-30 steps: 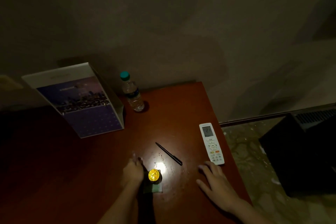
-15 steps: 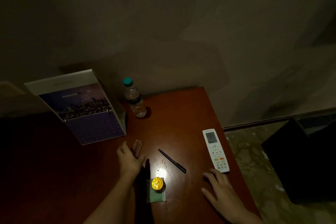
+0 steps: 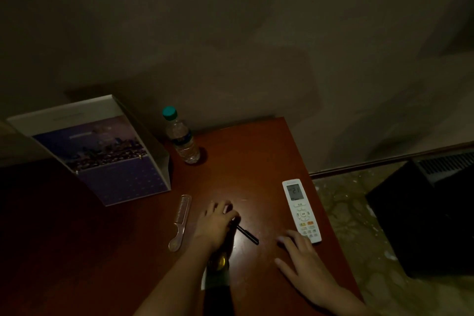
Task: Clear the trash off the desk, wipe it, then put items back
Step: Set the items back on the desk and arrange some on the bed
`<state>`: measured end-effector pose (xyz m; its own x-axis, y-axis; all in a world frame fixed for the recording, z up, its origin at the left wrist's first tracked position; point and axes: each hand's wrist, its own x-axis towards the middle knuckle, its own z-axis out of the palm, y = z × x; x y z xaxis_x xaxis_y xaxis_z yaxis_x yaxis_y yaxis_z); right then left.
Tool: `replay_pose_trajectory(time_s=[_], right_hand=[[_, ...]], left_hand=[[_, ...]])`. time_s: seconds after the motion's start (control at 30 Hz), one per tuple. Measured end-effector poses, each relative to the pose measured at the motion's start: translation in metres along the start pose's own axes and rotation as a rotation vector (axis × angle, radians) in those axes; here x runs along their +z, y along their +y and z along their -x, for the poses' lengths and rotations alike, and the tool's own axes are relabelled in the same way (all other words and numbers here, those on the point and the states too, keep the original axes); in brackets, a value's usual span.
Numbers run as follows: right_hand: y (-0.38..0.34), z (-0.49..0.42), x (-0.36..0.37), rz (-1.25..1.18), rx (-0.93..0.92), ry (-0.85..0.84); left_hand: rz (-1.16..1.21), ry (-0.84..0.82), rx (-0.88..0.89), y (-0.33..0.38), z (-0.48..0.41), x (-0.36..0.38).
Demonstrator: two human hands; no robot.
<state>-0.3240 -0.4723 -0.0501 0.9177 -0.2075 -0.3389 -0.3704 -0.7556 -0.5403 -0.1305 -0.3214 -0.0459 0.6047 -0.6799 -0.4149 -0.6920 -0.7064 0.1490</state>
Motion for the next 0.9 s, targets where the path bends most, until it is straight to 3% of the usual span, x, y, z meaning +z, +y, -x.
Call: replay_pose_trajectory(time_s=[0.17, 0.33, 0.47, 0.63, 0.77, 0.9], right_hand=[[0.008, -0.001, 0.0, -0.006, 0.013, 0.001], [0.007, -0.008, -0.003, -0.012, 0.009, 0.0], [0.001, -0.012, -0.003, -0.014, -0.019, 0.011], [-0.006, -0.015, -0.002, -0.016, -0.036, 0.006], [-0.012, -0.008, 0.005, -0.005, -0.042, -0.025], [-0.019, -0.008, 0.007, -0.015, -0.064, -0.033]], left_hand=[[-0.148, -0.004, 0.037, 0.001, -0.011, -0.007], [-0.185, 0.138, -0.226, -0.037, -0.009, -0.016], [0.036, 0.205, -0.322, -0.042, 0.001, -0.003], [0.55, 0.435, -0.456, -0.023, 0.032, 0.024], [0.695, 0.133, -0.815, 0.002, 0.062, 0.049], [0.91, 0.172, -0.844, 0.011, 0.06, 0.05]])
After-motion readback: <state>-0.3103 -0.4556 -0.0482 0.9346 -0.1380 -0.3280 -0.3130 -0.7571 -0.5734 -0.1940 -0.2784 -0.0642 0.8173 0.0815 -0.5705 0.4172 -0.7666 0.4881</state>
